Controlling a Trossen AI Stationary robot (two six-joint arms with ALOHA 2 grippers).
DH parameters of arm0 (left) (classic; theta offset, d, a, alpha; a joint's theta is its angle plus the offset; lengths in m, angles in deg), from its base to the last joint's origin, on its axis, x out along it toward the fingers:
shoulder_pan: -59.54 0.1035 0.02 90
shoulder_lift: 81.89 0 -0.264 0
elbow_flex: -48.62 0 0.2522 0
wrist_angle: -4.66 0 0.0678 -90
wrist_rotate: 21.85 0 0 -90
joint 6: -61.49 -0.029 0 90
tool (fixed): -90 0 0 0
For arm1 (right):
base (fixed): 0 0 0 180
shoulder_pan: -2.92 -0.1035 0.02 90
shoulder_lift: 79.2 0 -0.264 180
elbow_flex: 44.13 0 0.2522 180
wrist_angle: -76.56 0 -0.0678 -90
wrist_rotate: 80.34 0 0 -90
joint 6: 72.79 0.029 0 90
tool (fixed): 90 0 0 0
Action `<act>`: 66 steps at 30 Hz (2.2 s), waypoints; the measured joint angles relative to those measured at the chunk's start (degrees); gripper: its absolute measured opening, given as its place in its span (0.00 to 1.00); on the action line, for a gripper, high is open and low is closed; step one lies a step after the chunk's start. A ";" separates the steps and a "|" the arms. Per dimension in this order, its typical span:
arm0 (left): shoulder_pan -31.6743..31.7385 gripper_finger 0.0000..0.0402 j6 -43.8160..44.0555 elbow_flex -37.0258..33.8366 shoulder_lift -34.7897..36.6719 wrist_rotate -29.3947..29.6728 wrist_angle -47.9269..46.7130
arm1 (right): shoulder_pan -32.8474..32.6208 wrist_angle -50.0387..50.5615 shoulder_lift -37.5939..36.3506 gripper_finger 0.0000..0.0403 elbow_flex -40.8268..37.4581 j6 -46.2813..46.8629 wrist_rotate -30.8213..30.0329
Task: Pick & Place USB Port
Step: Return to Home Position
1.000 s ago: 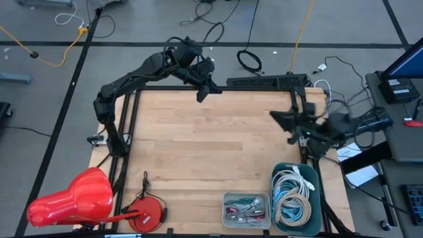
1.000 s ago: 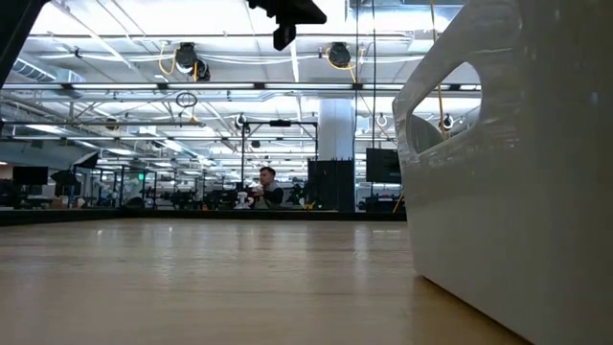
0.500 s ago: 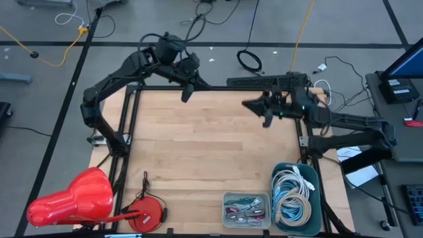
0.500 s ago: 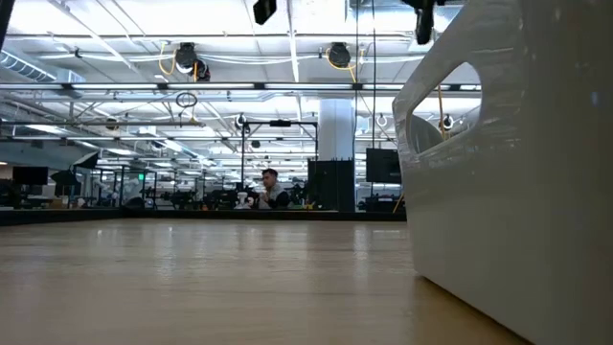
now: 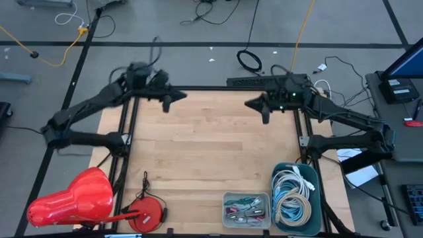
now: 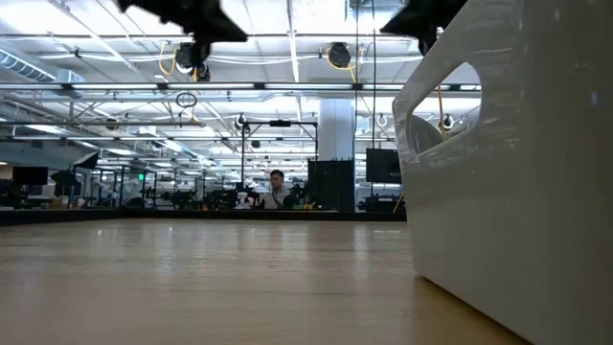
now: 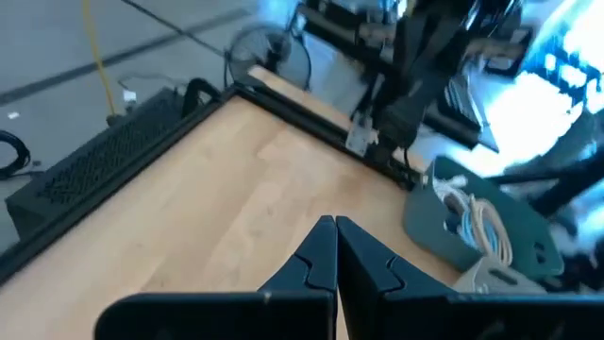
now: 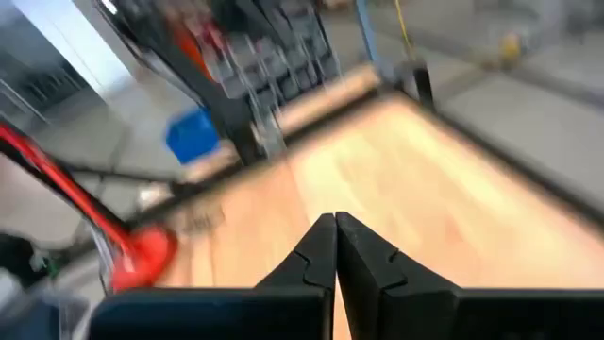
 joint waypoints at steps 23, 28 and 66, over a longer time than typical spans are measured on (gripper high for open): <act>-5.63 0.00 13.61 -42.79 34.18 19.20 13.76 | -11.89 -5.54 -30.76 0.00 -38.21 11.52 -15.49; -5.73 0.00 15.38 -46.74 34.29 19.73 13.78 | -11.89 -5.89 -36.07 0.00 -43.17 14.03 -16.81; -5.75 0.00 13.36 -59.29 34.27 15.28 19.78 | -11.89 5.03 -47.10 0.00 -50.53 17.57 -16.65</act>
